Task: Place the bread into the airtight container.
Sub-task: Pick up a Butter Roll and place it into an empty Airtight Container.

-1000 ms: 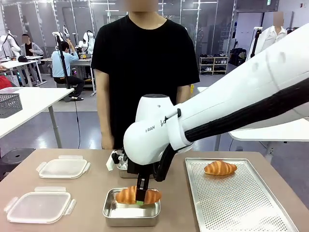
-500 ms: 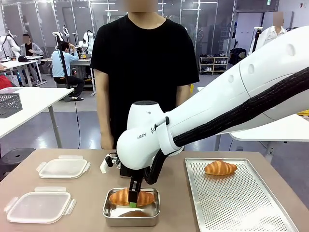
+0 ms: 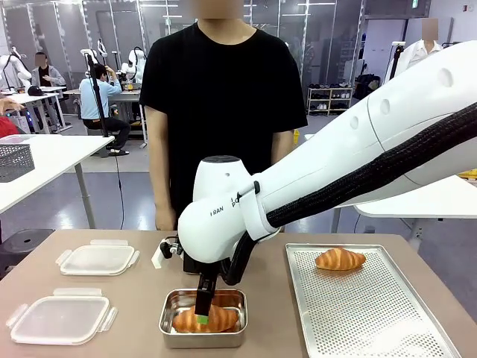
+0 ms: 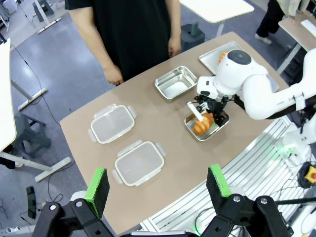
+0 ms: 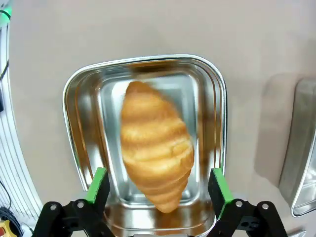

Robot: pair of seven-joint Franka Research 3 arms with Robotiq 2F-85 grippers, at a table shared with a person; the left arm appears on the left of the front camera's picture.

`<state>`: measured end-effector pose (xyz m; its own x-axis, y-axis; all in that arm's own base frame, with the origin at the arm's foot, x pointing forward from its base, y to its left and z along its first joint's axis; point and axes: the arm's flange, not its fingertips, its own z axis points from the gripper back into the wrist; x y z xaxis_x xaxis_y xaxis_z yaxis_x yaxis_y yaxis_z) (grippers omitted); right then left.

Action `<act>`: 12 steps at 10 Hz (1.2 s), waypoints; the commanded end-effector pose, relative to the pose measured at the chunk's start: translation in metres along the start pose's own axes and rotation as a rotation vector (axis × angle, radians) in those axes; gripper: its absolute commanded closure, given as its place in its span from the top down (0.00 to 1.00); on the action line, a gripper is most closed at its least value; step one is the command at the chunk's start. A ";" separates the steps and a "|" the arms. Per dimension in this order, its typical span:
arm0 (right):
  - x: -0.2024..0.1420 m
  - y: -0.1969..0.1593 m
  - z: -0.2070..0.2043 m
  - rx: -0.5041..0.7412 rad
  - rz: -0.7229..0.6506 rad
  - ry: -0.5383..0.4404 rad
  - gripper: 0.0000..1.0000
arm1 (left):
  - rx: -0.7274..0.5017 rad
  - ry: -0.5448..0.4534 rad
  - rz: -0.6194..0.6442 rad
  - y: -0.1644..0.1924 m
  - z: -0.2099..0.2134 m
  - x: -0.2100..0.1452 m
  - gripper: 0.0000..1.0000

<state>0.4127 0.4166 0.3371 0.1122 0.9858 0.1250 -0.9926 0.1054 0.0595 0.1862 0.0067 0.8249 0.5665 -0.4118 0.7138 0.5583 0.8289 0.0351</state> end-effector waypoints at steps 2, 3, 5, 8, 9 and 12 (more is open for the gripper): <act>0.000 0.000 0.000 0.000 0.000 0.000 1.00 | 0.002 0.001 -0.004 0.000 0.002 0.002 1.00; 0.000 0.000 0.000 0.000 0.000 0.000 1.00 | 0.002 0.001 -0.004 0.000 0.002 0.002 1.00; 0.000 0.000 0.000 0.000 0.000 0.000 1.00 | 0.002 0.001 -0.004 0.000 0.002 0.002 1.00; 0.000 0.000 0.000 0.000 0.000 0.000 1.00 | 0.002 0.001 -0.004 0.000 0.002 0.002 1.00; 0.000 0.000 0.000 0.000 0.000 0.000 1.00 | 0.002 0.001 -0.004 0.000 0.002 0.002 1.00; 0.000 0.000 0.000 0.000 0.000 0.000 1.00 | 0.002 0.001 -0.004 0.000 0.002 0.002 1.00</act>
<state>0.4130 0.4154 0.3372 0.1094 0.9867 0.1203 -0.9928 0.1026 0.0610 0.1862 0.0067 0.8249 0.5665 -0.4118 0.7138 0.5583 0.8289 0.0351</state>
